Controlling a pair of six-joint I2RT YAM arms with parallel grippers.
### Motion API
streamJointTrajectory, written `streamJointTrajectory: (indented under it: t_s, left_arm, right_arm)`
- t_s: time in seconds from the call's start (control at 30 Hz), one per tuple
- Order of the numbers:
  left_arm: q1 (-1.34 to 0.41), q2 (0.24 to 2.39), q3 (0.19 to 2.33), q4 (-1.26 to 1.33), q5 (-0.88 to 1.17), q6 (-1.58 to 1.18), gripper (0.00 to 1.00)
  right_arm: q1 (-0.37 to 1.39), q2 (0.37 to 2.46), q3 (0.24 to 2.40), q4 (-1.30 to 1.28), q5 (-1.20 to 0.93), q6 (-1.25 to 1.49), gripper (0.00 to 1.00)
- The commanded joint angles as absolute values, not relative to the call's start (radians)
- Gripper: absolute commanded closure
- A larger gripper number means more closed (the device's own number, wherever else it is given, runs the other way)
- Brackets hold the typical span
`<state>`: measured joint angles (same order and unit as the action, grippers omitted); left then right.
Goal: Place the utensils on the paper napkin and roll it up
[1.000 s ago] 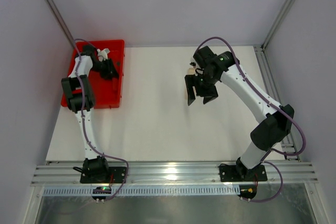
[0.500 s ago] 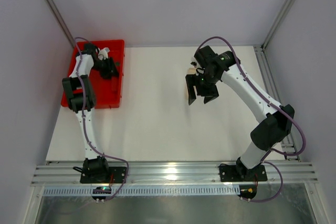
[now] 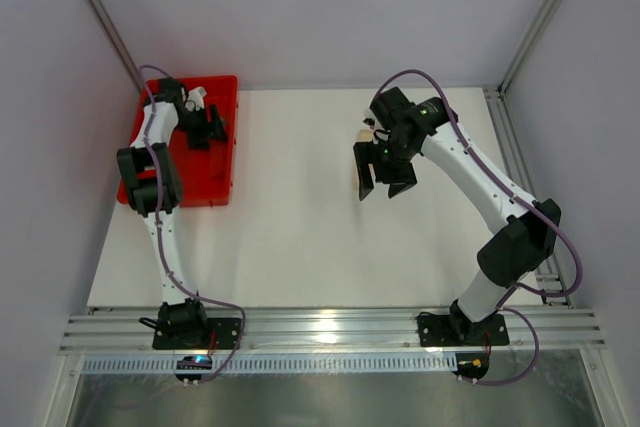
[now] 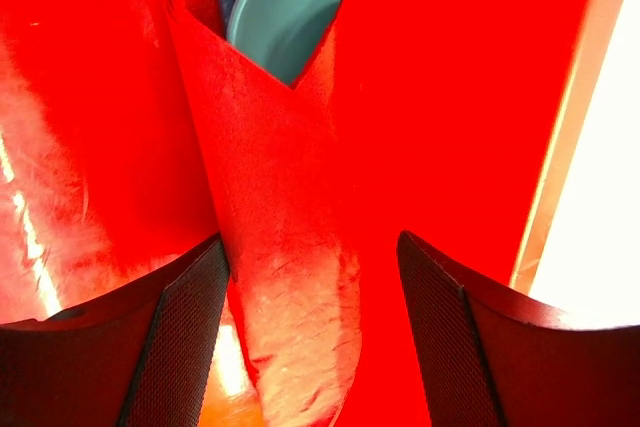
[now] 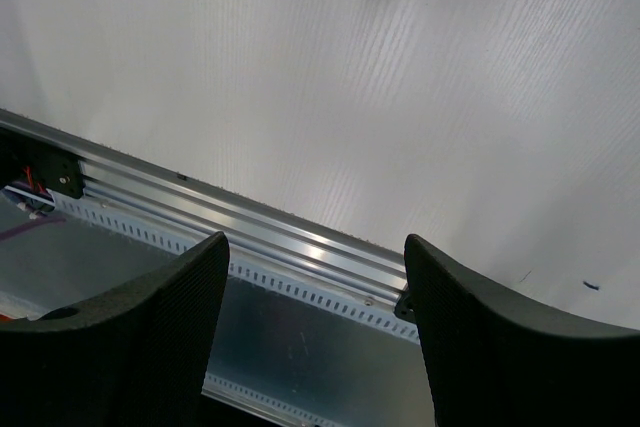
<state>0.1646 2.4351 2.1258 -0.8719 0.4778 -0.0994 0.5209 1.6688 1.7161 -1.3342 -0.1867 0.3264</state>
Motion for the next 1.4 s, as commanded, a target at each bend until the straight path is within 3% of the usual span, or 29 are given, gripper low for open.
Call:
streamJointTrajectory:
  t_s: [0.0, 0.27, 0.33, 0.57, 0.73, 0.8, 0.9, 0.93, 1.13, 1.37]
  left_arm:
    - [0.163, 2.415, 2.072, -0.873, 0.365, -0.092, 0.30]
    - [0.161, 2.286, 1.987, -0.767, 0.316, -0.196, 0.27]
    - [0.161, 2.261, 1.985, -0.753, 0.318, -0.213, 0.17]
    - [0.161, 2.142, 1.971, -0.677, 0.316, -0.273, 0.16]
    - [0.158, 2.074, 1.988, -0.684, 0.282, -0.397, 0.15]
    - [0.146, 2.059, 1.968, -0.670, 0.279, -0.455, 0.15]
    - [0.075, 2.007, 1.931, -0.649, 0.227, -0.469, 0.14]
    - [0.040, 1.991, 1.940, -0.675, 0.221, -0.465, 0.03]
    - [-0.106, 1.866, 1.836, -0.660, 0.204, -0.549, 0.01]
    - [-0.285, 1.581, 1.561, -0.516, 0.147, -0.668, 0.01]
  right_arm:
    - [0.515, 1.638, 1.715, -1.371, -0.199, 0.316, 0.26]
    - [0.515, 1.644, 1.715, -1.367, -0.209, 0.319, 0.26]
    - [0.514, 1.640, 1.717, -1.365, -0.210, 0.318, 0.26]
    - [0.514, 1.631, 1.720, -1.356, -0.186, 0.331, 0.24]
    - [0.509, 1.618, 1.715, -1.342, -0.158, 0.342, 0.17]
    - [0.509, 1.615, 1.703, -1.322, -0.118, 0.356, 0.01]
    - [0.511, 1.603, 1.668, -1.269, -0.098, 0.373, 0.00]
    - [0.509, 1.600, 1.657, -1.255, -0.094, 0.377, 0.01]
    - [0.509, 1.531, 1.519, -1.063, -0.016, 0.448, 0.01]
    - [0.509, 1.290, 1.085, -0.592, 0.123, 0.466, 0.00]
